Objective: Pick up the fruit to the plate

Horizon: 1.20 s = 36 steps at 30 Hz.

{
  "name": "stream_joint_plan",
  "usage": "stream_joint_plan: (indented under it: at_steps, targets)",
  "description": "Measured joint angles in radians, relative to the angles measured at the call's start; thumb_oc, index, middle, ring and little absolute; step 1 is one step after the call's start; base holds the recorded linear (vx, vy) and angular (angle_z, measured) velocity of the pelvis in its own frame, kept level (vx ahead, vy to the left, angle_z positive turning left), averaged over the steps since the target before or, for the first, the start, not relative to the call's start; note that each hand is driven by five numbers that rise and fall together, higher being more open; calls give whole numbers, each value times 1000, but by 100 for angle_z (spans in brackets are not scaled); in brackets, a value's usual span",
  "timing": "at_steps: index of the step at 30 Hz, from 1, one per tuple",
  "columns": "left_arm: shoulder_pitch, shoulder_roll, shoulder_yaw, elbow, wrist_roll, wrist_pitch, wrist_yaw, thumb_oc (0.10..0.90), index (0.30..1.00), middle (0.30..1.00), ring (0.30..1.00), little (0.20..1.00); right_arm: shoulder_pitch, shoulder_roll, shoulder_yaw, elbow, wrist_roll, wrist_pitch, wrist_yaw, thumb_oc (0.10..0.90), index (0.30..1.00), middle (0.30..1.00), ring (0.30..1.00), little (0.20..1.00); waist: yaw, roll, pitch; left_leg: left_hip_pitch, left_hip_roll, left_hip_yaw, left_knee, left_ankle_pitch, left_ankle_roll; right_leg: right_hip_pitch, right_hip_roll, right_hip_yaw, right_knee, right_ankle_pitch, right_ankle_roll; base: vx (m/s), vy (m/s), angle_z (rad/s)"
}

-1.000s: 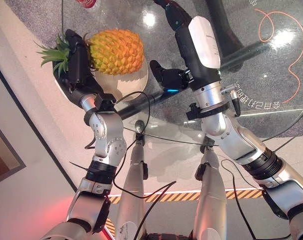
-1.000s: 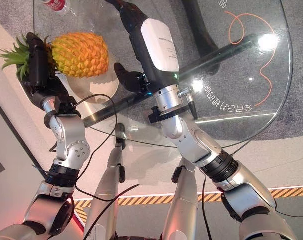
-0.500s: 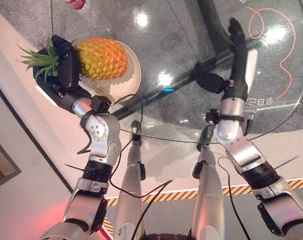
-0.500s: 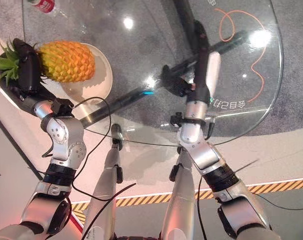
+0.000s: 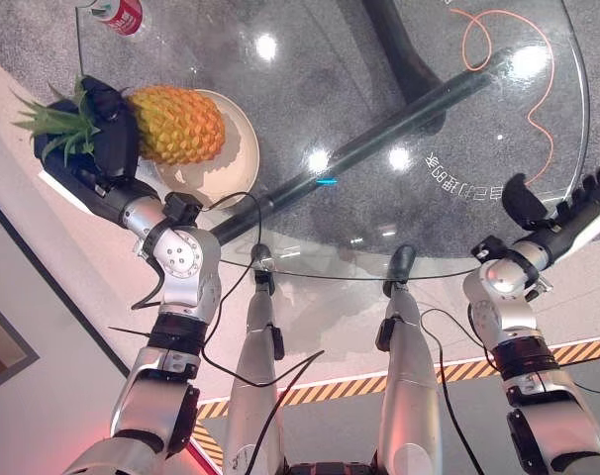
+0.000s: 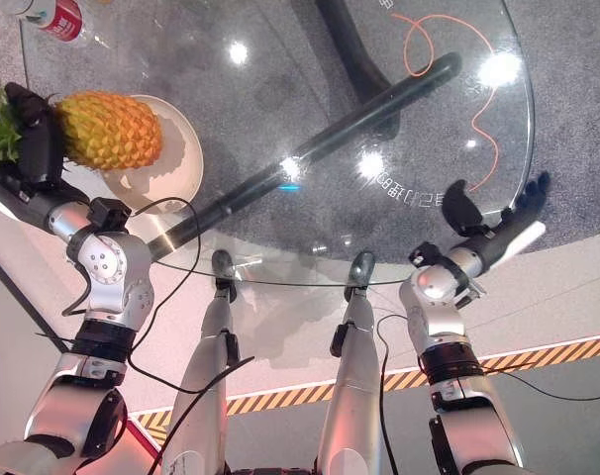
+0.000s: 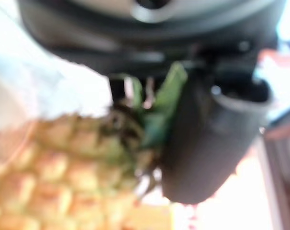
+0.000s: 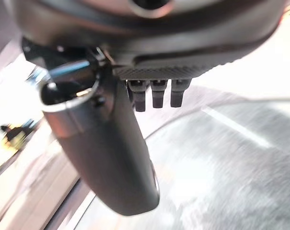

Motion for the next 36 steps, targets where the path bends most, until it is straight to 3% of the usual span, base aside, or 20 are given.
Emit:
stream_joint_plan:
  at_steps: [8, 17, 27, 36]
  targets:
    - [-74, 55, -4, 92, 147, 0, 77, 100, 300, 300, 300, 200, -40, -9, -12, 242, 220, -4, 52, 800, 900, 900, 900, 900, 4, -9, 3, 0, 10, -1, 0, 3, -4, 2, 10, -4, 0, 1, -2, 10, -28, -1]
    - [-111, 95, -43, 200, 179, 0, 111, 100, 300, 300, 300, 200, -75, -27, -19, 453, 275, 0, 202, 800, 900, 900, 900, 900, 4, -11, 3, 0, 16, -2, 1, 5, -7, 3, 17, -5, 0, 4, -5, 0, 0, 0]
    - [-112, 102, -51, 268, 199, 1, 111, 100, 300, 300, 300, 200, -83, -28, -19, 501, 302, 5, 269, 800, 900, 900, 900, 900, 4, -15, 4, 0, 16, -2, 1, 5, -7, 3, 17, -5, 0, 4, -5, 0, 0, 0]
    - [-121, 127, -125, 308, 205, 0, 106, 100, 300, 300, 300, 200, -92, -28, -18, 502, 302, 5, 280, 800, 900, 900, 900, 900, 0, -24, 4, -1, 17, -2, 1, 5, -7, 2, 18, -4, -1, 4, -5, 0, 0, 0]
